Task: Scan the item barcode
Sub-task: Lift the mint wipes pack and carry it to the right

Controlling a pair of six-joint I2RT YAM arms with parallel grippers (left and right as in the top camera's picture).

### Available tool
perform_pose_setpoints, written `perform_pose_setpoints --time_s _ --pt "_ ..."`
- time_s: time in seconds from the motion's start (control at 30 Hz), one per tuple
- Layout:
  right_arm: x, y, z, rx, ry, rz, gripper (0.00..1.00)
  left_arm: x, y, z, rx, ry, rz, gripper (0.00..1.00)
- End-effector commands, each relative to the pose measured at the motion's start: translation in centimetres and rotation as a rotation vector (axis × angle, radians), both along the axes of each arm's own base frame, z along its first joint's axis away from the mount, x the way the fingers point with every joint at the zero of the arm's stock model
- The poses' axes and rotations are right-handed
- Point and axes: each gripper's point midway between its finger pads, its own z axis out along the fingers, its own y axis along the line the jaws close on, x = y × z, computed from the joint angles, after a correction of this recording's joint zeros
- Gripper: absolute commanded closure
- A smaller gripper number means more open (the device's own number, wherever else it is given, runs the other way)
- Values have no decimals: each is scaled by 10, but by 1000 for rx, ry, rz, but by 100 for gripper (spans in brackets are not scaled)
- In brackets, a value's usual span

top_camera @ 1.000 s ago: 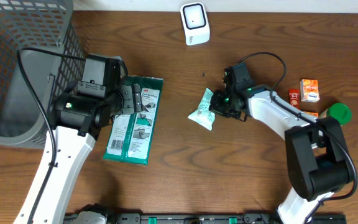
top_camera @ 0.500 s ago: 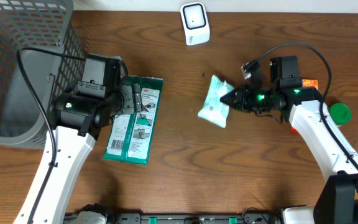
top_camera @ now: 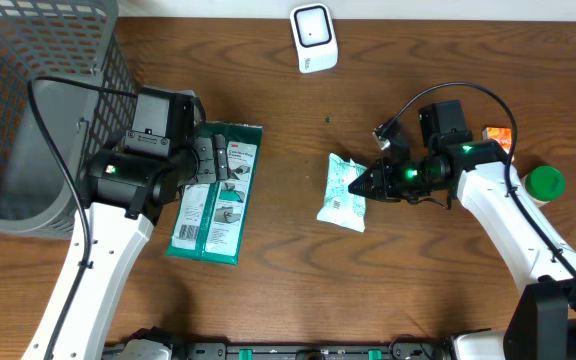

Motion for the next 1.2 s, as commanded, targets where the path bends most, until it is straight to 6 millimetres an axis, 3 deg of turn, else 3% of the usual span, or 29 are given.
perform_pose_setpoints --time_s 0.0,0.13,0.3,0.7,0.93,1.17 --pt "0 1 1 -25 -44 36 99 3 3 4 15 -12 0 16" --pt "-2 0 6 -32 -82 61 99 3 3 4 15 -12 0 16" --pt "-5 -2 27 -38 -147 60 99 3 3 4 15 -12 0 16" --pt "-16 -48 94 -335 -184 -15 99 3 3 4 15 -12 0 16" --pt "-11 -31 142 -323 -337 51 99 3 3 4 16 -12 0 16" --pt "0 -9 164 -284 -468 87 99 3 3 4 16 -12 0 16"
